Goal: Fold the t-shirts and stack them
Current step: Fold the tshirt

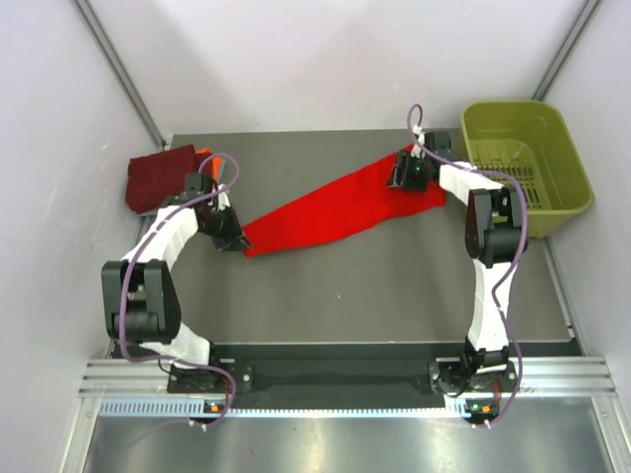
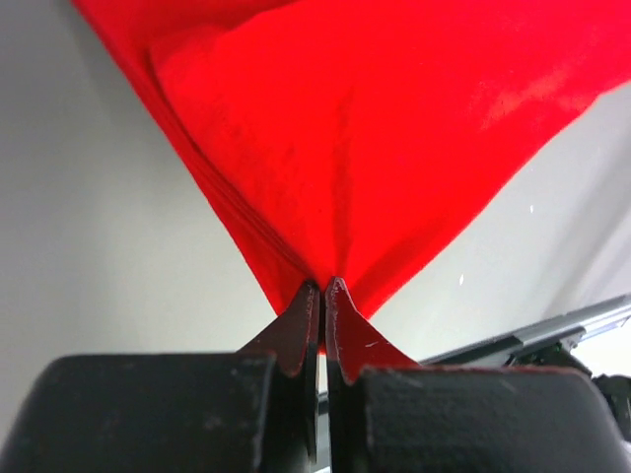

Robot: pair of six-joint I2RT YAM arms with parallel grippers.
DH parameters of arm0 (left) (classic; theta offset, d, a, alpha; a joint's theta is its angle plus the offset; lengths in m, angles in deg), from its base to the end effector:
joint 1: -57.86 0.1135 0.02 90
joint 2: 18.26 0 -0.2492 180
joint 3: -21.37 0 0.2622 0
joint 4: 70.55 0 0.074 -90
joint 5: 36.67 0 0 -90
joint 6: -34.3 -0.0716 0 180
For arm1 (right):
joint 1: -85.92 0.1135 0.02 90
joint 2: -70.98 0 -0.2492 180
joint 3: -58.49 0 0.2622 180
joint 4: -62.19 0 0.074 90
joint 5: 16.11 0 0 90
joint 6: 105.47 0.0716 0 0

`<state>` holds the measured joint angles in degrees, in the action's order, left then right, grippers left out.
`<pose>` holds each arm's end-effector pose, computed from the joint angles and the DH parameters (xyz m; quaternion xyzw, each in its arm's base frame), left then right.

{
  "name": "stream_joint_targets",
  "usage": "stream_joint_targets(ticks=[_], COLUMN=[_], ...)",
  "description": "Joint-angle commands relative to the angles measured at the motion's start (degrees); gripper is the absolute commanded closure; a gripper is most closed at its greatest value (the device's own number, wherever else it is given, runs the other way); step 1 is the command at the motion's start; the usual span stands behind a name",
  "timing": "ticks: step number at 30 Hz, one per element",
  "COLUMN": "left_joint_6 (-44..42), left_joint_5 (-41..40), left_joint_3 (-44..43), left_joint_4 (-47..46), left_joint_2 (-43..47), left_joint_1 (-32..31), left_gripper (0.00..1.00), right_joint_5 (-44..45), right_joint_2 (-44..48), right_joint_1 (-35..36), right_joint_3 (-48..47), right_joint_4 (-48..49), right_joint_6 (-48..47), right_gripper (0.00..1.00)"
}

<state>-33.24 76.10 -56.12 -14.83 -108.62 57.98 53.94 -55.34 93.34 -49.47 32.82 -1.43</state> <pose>0.3283 -0.0270 0.1739 -0.1526 0.9518 -0.2256 0.1411 0.5041 0.0903 0.1271 -0.0093 0.9207 0.2249 0.3188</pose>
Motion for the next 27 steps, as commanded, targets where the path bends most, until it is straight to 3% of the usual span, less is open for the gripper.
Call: stream_joint_targets(ticks=[1, 7, 16, 27], left_joint_6=[0.0, -1.2, -4.7, -3.3], left_joint_5=[2.4, 4.1, 5.4, 4.9], left_joint_3=[3.7, 10.6, 11.7, 11.5], left_joint_4=[1.7, 1.6, 2.4, 1.8], left_joint_2=[5.3, 11.3, 13.6, 15.8], left_joint_1=[0.1, -1.5, -4.7, -4.8], left_gripper=[1.0, 1.0, 1.0, 1.0], right_joint_5=[0.3, -1.5, -3.0, -0.6], right_joint_2=[-1.5, -7.2, -11.3, 9.3], right_joint_1=[0.9, 1.1, 2.3, 1.7], right_joint_3=[-5.4, -14.0, -18.8, -8.9], right_joint_4=[0.8, 0.9, 3.7, 2.1], right_joint_6=[0.1, 3.6, 6.6, 3.1], right_gripper=[0.41, 0.41, 0.41, 0.39])
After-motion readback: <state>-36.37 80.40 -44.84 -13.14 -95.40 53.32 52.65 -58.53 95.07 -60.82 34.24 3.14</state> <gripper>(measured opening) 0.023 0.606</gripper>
